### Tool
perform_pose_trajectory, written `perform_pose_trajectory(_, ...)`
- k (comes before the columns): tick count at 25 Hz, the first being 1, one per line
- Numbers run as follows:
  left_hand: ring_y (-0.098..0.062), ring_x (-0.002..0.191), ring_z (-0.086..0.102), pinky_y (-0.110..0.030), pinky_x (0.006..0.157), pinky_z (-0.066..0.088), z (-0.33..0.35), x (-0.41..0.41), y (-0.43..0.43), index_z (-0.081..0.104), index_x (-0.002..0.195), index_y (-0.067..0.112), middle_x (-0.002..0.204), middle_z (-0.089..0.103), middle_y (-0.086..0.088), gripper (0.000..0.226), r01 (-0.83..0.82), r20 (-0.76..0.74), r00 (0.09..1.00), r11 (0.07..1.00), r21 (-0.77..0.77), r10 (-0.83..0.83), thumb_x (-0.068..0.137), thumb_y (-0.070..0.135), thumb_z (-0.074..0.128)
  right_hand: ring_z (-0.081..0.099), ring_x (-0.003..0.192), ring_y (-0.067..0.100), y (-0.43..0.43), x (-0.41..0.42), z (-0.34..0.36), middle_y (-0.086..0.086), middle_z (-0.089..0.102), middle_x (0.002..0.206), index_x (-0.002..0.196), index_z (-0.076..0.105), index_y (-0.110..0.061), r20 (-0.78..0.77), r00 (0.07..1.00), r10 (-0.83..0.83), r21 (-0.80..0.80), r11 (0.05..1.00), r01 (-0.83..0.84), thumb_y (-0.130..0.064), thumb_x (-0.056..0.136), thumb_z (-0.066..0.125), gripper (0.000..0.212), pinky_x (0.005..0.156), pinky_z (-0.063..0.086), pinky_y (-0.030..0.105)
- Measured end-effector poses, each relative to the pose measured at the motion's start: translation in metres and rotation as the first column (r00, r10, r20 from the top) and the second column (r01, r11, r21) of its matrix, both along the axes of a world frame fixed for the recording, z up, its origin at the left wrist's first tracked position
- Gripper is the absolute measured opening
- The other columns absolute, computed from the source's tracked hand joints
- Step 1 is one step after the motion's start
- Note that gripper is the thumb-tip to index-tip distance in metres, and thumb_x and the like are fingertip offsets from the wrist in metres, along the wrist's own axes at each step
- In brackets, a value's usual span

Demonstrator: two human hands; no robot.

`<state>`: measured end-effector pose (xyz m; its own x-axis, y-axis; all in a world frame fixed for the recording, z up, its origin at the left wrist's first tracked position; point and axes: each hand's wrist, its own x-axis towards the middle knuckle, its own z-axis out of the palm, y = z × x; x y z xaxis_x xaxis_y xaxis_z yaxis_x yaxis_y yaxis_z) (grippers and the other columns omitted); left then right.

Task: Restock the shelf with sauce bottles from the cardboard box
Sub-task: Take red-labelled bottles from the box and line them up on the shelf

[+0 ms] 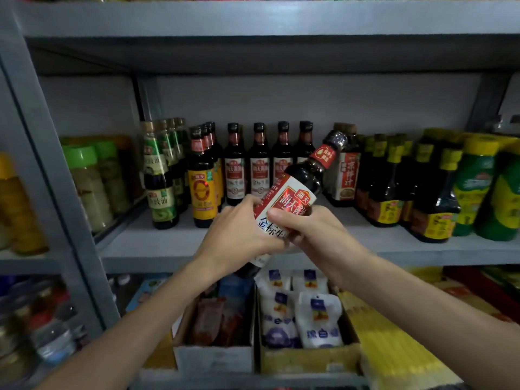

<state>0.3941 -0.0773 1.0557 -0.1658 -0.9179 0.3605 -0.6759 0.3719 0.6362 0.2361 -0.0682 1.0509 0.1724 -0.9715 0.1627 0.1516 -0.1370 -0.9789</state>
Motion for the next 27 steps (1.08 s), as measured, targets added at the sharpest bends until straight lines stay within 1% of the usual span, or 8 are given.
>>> perform_pose_trajectory(3,-0.003,0.076,0.064,-0.032,0.066,0.058,-0.004,0.027,-0.029,0.055,0.106,0.026,0.085,0.067,0.012,0.065,0.023,-0.036,0.999,1.0,-0.004,-0.023,0.051,0.052,0.077,0.074,0.097,0.029,-0.026,0.031,0.004,0.018,0.077,0.103,0.109,0.072,0.004,-0.048,0.999,-0.024,0.007,1.0,0.024,-0.01,0.086,0.074,0.027,0.083,0.061,0.032)
perform_pose_trajectory(5,0.004,0.079,0.059,-0.021,0.064,0.051,-0.01,0.036,-0.046,0.052,0.109,0.026,0.088,0.064,0.015,0.058,0.055,-0.058,0.997,0.998,-0.019,-0.056,0.062,0.047,0.08,0.076,0.088,0.025,-0.042,0.04,0.008,0.018,0.077,0.1,0.107,0.072,0.005,-0.09,0.994,-0.059,-0.008,0.998,0.059,-0.008,0.084,0.075,0.027,0.075,0.061,0.027)
perform_pose_trajectory(7,0.007,0.086,0.059,-0.018,0.07,0.049,-0.012,0.047,-0.063,0.046,0.115,0.03,0.094,0.063,0.02,0.058,0.107,-0.059,0.992,0.994,-0.019,-0.108,0.072,0.054,0.077,0.076,0.087,0.023,-0.059,0.045,0.015,0.015,0.078,0.097,0.103,0.073,0.002,-0.113,0.989,-0.099,-0.063,0.994,0.092,-0.006,0.082,0.077,0.024,0.074,0.062,0.027)
perform_pose_trajectory(9,0.0,0.098,0.061,-0.027,0.082,0.051,-0.015,0.062,-0.083,0.042,0.123,0.035,0.107,0.062,0.022,0.058,0.133,0.036,0.99,0.991,0.026,-0.134,0.078,0.06,0.069,0.077,0.089,0.02,-0.081,0.046,0.022,0.009,0.079,0.096,0.102,0.073,-0.002,-0.152,0.979,-0.139,-0.155,0.981,0.115,-0.006,0.079,0.079,0.025,0.074,0.061,0.025)
perform_pose_trajectory(12,-0.01,0.117,0.055,-0.037,0.098,0.049,-0.026,0.086,-0.114,0.04,0.139,0.032,0.136,0.055,0.009,0.067,0.074,0.308,0.943,0.982,0.176,-0.126,0.083,0.059,0.065,0.076,0.091,0.015,-0.122,0.048,0.029,0.005,0.079,0.099,0.108,0.071,-0.003,-0.206,0.959,-0.195,-0.234,0.961,0.146,-0.005,0.076,0.082,0.034,0.077,0.06,0.024)
perform_pose_trajectory(17,-0.021,0.136,0.043,-0.037,0.106,0.04,-0.039,0.089,-0.14,0.025,0.154,0.029,0.151,0.045,0.001,0.084,0.072,0.507,0.802,0.893,0.443,-0.316,0.085,0.064,0.058,0.073,0.101,0.017,-0.194,0.066,0.013,0.002,0.076,0.107,0.115,0.064,-0.01,-0.325,0.914,-0.241,-0.257,0.953,0.159,-0.01,0.072,0.087,0.049,0.094,0.057,0.042)
perform_pose_trajectory(23,-0.029,0.122,0.047,-0.044,0.099,0.044,-0.039,0.085,-0.145,0.04,0.146,0.033,0.14,0.051,-0.003,0.081,0.031,0.707,0.628,0.918,0.394,-0.325,0.079,0.077,0.052,0.07,0.107,0.018,-0.242,0.081,-0.01,0.004,0.073,0.114,0.119,0.062,-0.01,-0.392,0.876,-0.28,-0.296,0.94,0.168,-0.009,0.074,0.085,0.051,0.097,0.055,0.04)
perform_pose_trajectory(27,-0.03,0.129,0.044,-0.045,0.105,0.039,-0.041,0.081,-0.146,0.036,0.15,0.029,0.152,0.043,-0.004,0.083,0.041,0.744,0.591,0.933,0.358,-0.312,0.081,0.074,0.053,0.071,0.103,0.016,-0.256,0.082,-0.016,0.004,0.074,0.111,0.104,0.063,-0.022,-0.42,0.868,-0.265,-0.331,0.935,0.126,-0.009,0.075,0.084,0.038,0.094,0.056,0.037)
